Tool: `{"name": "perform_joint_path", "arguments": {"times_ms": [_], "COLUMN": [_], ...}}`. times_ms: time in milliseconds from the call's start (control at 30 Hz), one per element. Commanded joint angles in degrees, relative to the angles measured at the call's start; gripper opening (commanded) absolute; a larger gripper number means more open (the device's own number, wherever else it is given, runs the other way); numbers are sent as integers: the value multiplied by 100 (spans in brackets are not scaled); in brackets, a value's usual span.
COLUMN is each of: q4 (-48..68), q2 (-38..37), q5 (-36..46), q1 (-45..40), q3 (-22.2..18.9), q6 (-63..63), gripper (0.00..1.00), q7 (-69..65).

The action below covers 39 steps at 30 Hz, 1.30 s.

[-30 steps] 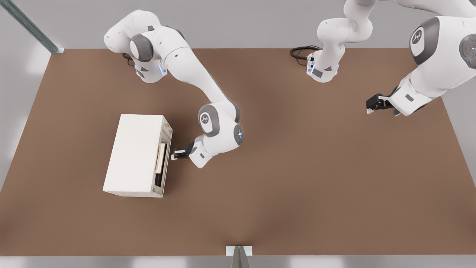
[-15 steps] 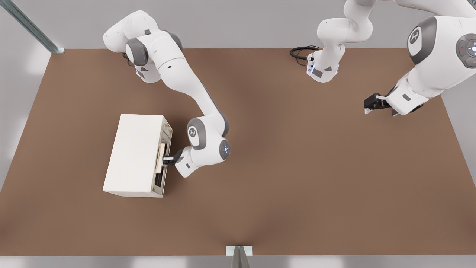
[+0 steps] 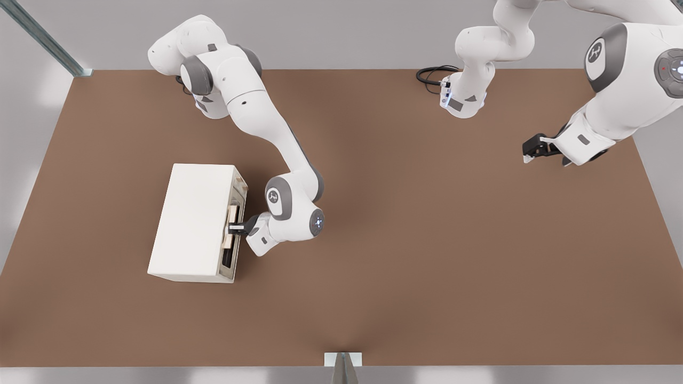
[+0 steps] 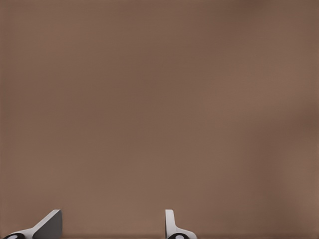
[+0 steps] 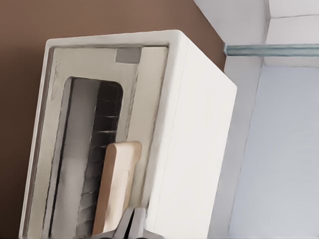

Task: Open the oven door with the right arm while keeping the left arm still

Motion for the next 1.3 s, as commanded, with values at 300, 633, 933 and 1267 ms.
{"name": "perform_joint_path", "arguments": {"times_ms": [300, 633, 933, 1267], "q4": [-21, 260, -1744, -1850], "q2": [75, -758, -4231, -4267], "q5": [-10, 849, 3057, 3040], "q1": [19, -174, -2820, -2864], "q3": [16, 446, 912, 912], "q6": [-5, 469, 812, 839], "gripper": [21, 21, 100, 100], "q7": [71, 871, -1968, -2003]}}
